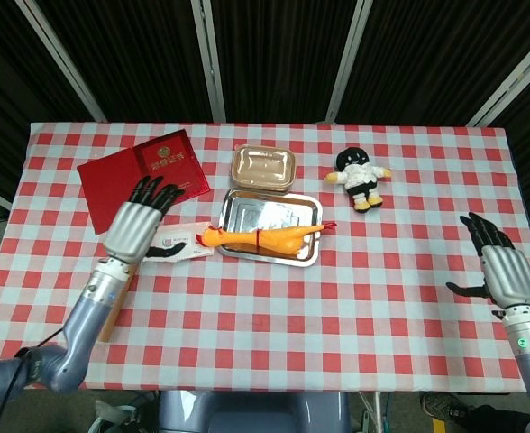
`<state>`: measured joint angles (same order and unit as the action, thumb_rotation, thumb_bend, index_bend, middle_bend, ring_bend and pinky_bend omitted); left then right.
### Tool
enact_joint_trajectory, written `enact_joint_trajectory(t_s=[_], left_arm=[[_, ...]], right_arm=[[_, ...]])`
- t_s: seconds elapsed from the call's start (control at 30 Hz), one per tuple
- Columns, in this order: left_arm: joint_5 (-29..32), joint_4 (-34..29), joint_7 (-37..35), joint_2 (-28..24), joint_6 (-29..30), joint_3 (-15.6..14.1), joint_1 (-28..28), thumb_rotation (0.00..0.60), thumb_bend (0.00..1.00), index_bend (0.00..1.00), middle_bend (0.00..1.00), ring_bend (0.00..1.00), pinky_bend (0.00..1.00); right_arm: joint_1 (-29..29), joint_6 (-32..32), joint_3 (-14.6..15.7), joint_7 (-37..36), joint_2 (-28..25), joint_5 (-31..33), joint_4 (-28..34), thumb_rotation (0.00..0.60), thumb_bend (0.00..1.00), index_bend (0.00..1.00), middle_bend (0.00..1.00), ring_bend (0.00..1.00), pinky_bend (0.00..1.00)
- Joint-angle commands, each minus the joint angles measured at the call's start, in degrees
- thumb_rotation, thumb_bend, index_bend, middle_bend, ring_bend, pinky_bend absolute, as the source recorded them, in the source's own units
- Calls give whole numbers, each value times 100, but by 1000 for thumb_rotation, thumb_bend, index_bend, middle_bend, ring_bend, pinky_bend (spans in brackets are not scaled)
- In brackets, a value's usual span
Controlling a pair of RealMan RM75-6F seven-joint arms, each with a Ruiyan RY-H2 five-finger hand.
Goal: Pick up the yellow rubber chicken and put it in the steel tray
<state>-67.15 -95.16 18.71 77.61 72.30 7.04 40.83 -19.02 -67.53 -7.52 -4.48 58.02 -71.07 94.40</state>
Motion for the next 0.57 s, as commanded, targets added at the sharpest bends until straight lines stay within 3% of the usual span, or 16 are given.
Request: enact_joint_trajectory(t_s=[0.03,0.13,0.37,0.57], left_arm=[[-206,-250,-380,-410,443,-324,-538,600,153,186,144,35,35],[-510,-327,-632,-689,1074,-629,-1131,600,153,199,150,40,35],[-1104,-248,-919,-945,1903,-1057,-1997,600,153,210,164,56,35],[-1509,-107,-926,-1080,2086,-1453,-2488,600,152,218,163,55,35]], right_arm=[[63,-127,20,178,100,-5,-83,600,87,0,0,0,126],[179,-505,79,713,286,-105,-166,600,86,0,0,0,126],[457,-1200,159,1370,697,-304,-290,600,86,0,0,0,123],[667,-1348,290,1155,814,-474,-388,600,86,0,0,0,101]])
